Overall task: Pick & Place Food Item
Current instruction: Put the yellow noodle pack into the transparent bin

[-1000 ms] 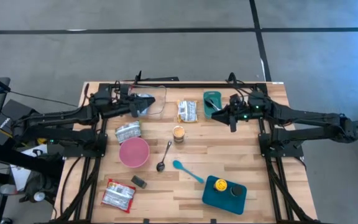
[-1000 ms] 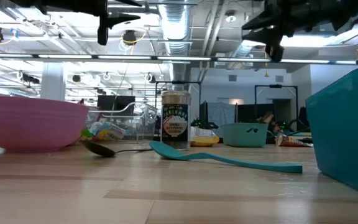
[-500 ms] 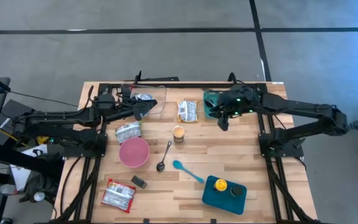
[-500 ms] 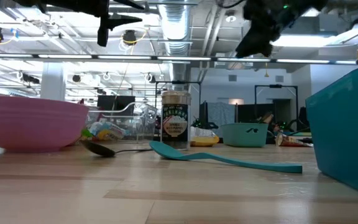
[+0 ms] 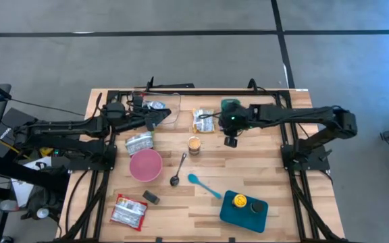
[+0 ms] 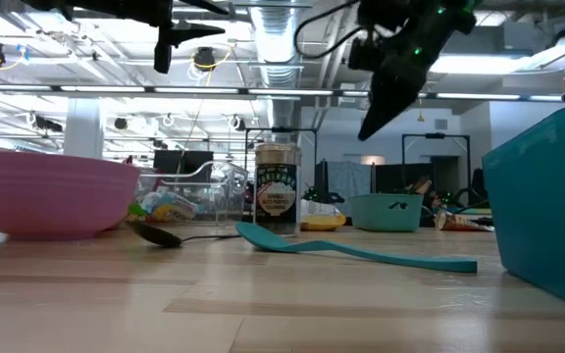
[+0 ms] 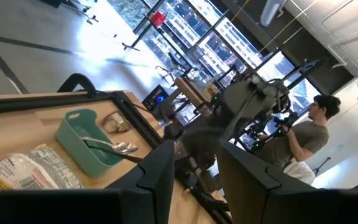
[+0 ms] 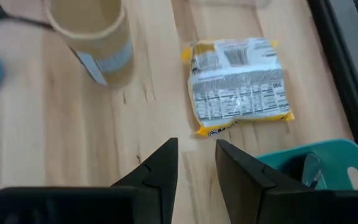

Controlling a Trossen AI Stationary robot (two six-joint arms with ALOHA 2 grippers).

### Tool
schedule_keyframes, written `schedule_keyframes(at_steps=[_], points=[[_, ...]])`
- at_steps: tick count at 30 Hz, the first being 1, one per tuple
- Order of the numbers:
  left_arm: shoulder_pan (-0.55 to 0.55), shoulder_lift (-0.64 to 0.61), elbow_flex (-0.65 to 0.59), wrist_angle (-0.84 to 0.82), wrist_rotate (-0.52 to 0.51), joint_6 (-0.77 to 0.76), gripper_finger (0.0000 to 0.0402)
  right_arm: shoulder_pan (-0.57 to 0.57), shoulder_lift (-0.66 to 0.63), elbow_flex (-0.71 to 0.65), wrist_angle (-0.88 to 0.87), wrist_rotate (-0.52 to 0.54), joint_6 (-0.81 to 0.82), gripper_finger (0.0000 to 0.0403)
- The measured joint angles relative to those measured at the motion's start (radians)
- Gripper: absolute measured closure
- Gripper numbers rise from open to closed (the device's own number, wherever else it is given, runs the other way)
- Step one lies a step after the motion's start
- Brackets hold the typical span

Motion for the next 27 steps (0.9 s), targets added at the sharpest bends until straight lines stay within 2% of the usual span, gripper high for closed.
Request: schedule_keyframes(at_steps=[13,27], points=[[0.000,0.000,0.000,-0.002,0.000,0.006,0.0284,0.006,0.215,0.000,0.087,0.029,0.009,0.0301],[0.001,0.000,0.000,-0.002,0.000,0.008,0.0284,-0.031,0.262,0.000,0.144,0.018,0.178,0.0301]])
